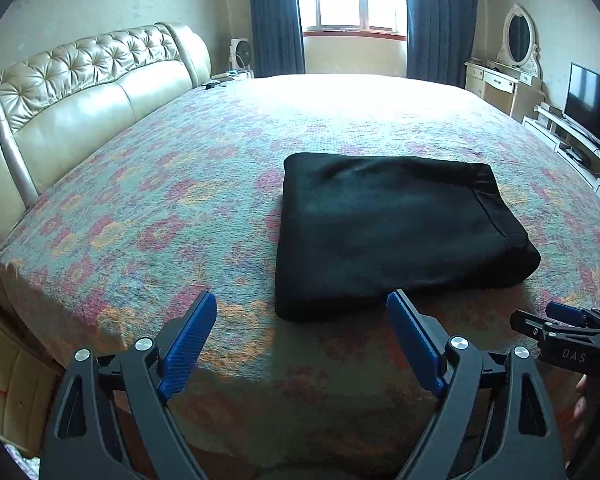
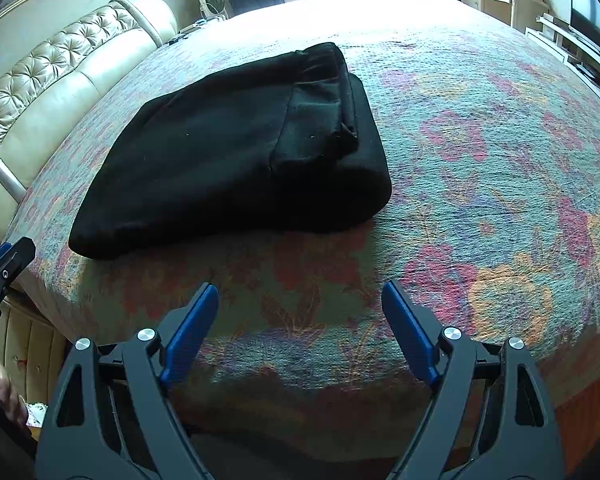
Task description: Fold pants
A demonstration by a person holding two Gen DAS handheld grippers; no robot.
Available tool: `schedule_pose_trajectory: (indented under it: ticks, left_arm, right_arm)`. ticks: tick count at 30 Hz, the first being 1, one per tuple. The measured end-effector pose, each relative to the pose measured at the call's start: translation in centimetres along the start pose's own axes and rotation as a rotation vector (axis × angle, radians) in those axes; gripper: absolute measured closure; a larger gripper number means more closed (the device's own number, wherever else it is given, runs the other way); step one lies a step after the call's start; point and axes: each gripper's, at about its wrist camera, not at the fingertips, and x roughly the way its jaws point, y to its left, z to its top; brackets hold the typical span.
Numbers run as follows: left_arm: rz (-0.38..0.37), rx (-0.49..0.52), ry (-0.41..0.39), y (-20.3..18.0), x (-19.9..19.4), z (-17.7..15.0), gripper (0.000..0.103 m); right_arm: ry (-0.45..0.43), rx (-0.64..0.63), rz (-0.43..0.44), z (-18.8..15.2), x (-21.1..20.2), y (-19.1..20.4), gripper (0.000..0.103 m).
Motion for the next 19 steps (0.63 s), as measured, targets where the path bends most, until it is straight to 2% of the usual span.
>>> schedule_pose_trajectory:
  ticks: [2,4,7,10,12,14,16,17,18,19]
  left_arm:
    - [-0.005,-0.002,0.004,-0.1,-0.1,0.2,0.017]
    - [-0.05,-0.019,0.017,0.0,-0.1,0.5,0.016]
    - [-0.026,-0.054,0.006,0.6,-0.4,0.7,0.011]
    - [-0.112,-0.066,0.014,1.4,-0.4,1.9,0.011]
    - [-0.108,-0.076,-0.011,2.0,-0.3,3.0,0.011]
    - [-0.075,-0.08,-0.022,3.2,0.6,4.3,0.011]
    - [-0.026,-0.055,0.01,4.9,3.1,6.1,0.011]
    - [0.015,-0.048,0.02,6.0,4.5,6.9,0.011]
    - [0.067,-0.05,0.022,7.4,6.2,7.8,0.011]
    - [0.124,-0.058,0.02,8.9,8.0,8.7,0.011]
  right_arm:
    - [0.002,-0.001,0.002,-0.1,0.0,0.1,0.019]
    - [0.002,0.002,0.005,-0.1,0.0,0.1,0.019]
    - [-0.003,0.011,0.007,-0.1,-0.2,-0.1,0.019]
    - [0.005,0.029,0.013,-0.1,-0.2,-0.7,0.019]
    - [0.021,0.048,0.031,0.2,-0.3,-1.1,0.019]
    - [0.013,0.072,0.065,1.2,-1.1,-1.6,0.019]
    - [-0.029,0.082,0.09,3.2,-2.3,-2.3,0.019]
    - [-0.061,0.083,0.09,4.5,-2.9,-2.8,0.019]
    - [-0.093,0.084,0.084,6.1,-3.2,-3.3,0.013]
    - [-0.131,0.091,0.073,7.8,-3.3,-4.2,0.011]
